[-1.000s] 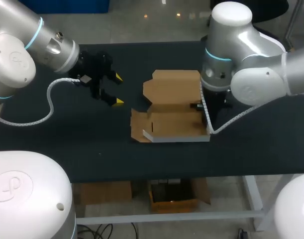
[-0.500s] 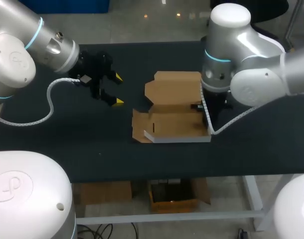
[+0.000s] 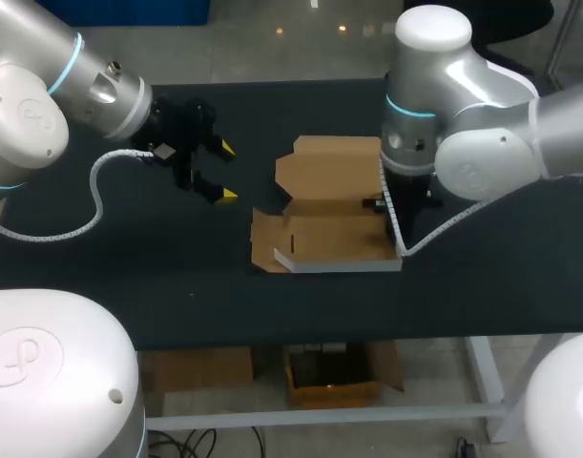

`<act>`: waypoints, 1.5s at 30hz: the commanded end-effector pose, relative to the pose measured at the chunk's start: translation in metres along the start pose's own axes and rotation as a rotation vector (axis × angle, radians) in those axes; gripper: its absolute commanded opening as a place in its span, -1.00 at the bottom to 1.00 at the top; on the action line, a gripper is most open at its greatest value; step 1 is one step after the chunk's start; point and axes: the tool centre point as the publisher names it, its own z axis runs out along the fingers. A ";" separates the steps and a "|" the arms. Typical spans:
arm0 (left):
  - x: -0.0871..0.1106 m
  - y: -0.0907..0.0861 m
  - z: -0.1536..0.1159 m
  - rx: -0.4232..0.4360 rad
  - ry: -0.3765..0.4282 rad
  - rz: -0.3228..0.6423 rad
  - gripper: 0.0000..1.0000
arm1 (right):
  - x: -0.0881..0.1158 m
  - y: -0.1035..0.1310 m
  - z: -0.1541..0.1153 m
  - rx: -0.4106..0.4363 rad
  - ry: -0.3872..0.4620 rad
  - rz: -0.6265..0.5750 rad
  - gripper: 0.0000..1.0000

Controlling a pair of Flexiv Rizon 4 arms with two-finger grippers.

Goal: Assemble the packaging by folding the flat box into shape, placing the metal phone stand inside, and closing the box properly

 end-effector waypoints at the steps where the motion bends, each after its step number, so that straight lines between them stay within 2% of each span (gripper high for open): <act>1: 0.000 -0.001 -0.001 -0.006 0.001 -0.001 1.00 | 0.001 0.001 0.000 0.002 -0.003 0.001 -1.00; 17: 0.000 -0.001 -0.001 -0.006 0.001 -0.001 1.00 | 0.001 0.001 0.000 0.002 -0.003 0.001 -1.00; 20: 0.013 -0.010 -0.007 -0.022 -0.018 -0.074 1.00 | 0.001 0.001 0.000 0.002 -0.003 0.001 -1.00; 23: 0.023 -0.014 -0.010 -0.045 -0.030 -0.187 1.00 | 0.001 0.001 0.000 0.002 -0.003 0.001 -1.00; 25: 0.031 -0.013 -0.013 -0.065 -0.030 -0.319 1.00 | 0.001 0.001 0.000 0.002 -0.003 0.001 -1.00; 26: 0.036 -0.011 -0.014 -0.064 -0.025 -0.352 1.00 | 0.001 0.001 0.000 0.002 -0.003 0.001 -1.00; 28: 0.043 -0.010 -0.016 -0.106 -0.022 -0.492 1.00 | 0.001 0.001 0.000 0.002 -0.003 0.001 -1.00; 29: 0.049 -0.009 -0.018 -0.096 -0.042 -0.539 1.00 | 0.001 0.001 0.000 0.002 -0.003 0.001 -1.00; 30: 0.054 -0.008 -0.018 -0.117 -0.051 -0.627 1.00 | 0.001 0.001 0.000 0.002 -0.003 0.001 -1.00; 31: 0.057 -0.008 -0.017 -0.120 -0.046 -0.678 1.00 | 0.001 0.001 0.000 0.002 -0.003 0.001 -1.00; 32: 0.064 -0.006 -0.016 -0.088 -0.029 -0.745 1.00 | 0.001 0.001 0.000 0.002 -0.003 0.001 -1.00; 33: 0.068 -0.004 -0.013 -0.110 -0.030 -0.827 1.00 | 0.001 0.001 0.000 0.002 -0.003 0.001 -1.00; 35: 0.073 0.000 -0.004 -0.092 -0.054 -0.940 1.00 | 0.001 0.001 0.000 0.002 -0.003 0.001 -1.00; 36: 0.074 0.002 0.001 -0.108 -0.043 -1.012 1.00 | 0.001 0.001 0.000 0.002 -0.003 0.001 -1.00; 37: 0.075 0.003 0.006 -0.113 -0.045 -1.038 1.00 | 0.001 0.001 0.000 0.002 -0.003 0.001 -1.00; 38: 0.076 0.004 0.013 -0.118 -0.065 -1.115 1.00 | 0.001 0.001 0.000 0.002 -0.003 0.001 -1.00; 42: 0.072 0.006 0.033 -0.129 -0.045 -1.264 1.00 | 0.001 0.001 0.000 0.002 -0.003 0.001 -1.00; 44: 0.067 0.008 0.042 -0.129 -0.009 -1.330 1.00 | 0.001 0.001 0.000 0.002 -0.003 0.001 -1.00; 45: 0.065 0.010 0.046 -0.130 -0.021 -1.370 1.00 | 0.001 0.001 0.000 0.002 -0.003 0.001 -1.00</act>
